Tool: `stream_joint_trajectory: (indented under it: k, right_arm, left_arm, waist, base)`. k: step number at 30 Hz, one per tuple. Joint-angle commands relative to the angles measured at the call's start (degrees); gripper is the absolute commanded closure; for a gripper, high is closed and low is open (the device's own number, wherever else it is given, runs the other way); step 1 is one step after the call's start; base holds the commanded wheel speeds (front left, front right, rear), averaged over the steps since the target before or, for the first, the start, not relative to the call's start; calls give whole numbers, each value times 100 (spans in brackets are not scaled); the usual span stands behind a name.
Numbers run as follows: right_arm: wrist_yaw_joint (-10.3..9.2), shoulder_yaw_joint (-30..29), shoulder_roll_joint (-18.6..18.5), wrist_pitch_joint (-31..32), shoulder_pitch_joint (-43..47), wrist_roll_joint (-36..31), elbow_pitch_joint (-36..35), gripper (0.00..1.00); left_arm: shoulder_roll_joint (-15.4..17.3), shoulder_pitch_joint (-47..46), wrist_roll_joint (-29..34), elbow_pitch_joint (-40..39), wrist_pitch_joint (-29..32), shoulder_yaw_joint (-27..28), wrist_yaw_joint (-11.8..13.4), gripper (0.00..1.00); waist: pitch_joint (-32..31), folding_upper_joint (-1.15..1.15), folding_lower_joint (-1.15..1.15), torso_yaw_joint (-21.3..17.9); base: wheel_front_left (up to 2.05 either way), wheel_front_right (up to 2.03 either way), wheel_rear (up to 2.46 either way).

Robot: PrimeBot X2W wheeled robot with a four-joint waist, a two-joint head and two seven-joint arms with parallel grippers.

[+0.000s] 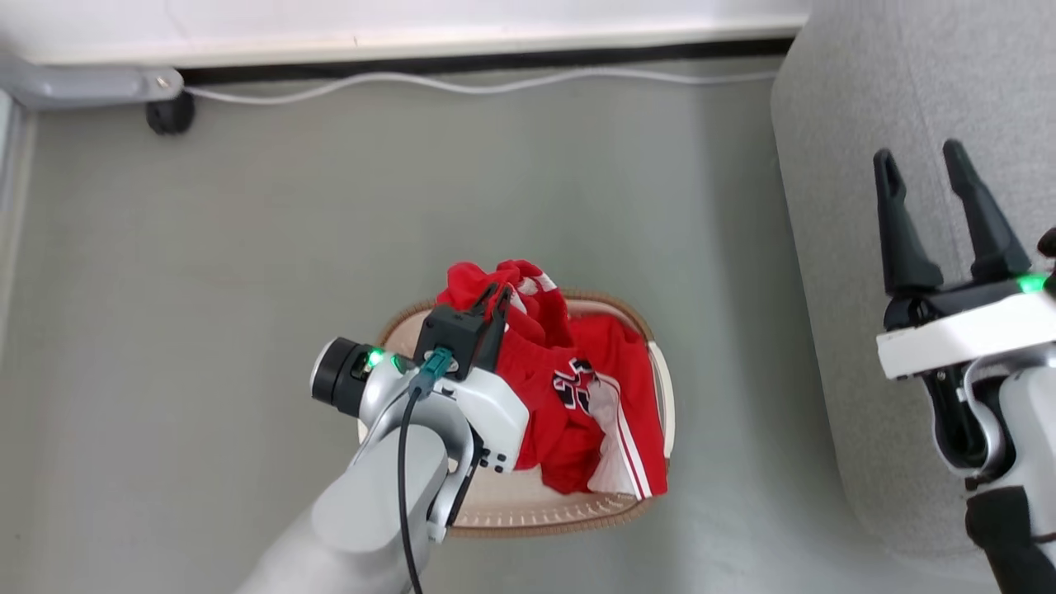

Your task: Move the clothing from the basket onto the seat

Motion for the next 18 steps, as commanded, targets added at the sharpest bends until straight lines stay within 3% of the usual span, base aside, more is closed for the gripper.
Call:
stream_joint_trajectory:
  k: [1, 11, 18]
  right_arm:
    - [24, 60, -4, -34, 203, -31, -72, 0]
    - [24, -44, 70, -34, 756, -154, 120, 0]
    - [24, -94, 168, -34, 1017, -235, 254, 0]
  left_arm:
    - [58, 166, 138, -327, -76, 353, 37, 100]
    - [58, 822, 541, -1272, -76, 1053, -105, 100]
    - [58, 742, 664, -1711, -76, 1263, -269, 100]
  waist:
    - [-350, 0, 0, 118]
    - [-981, 0, 0, 402]
    - [-1264, 0, 0, 566]
  base:
    - [0, 0, 0]
    - [0, 0, 0]
    - [0, 0, 0]
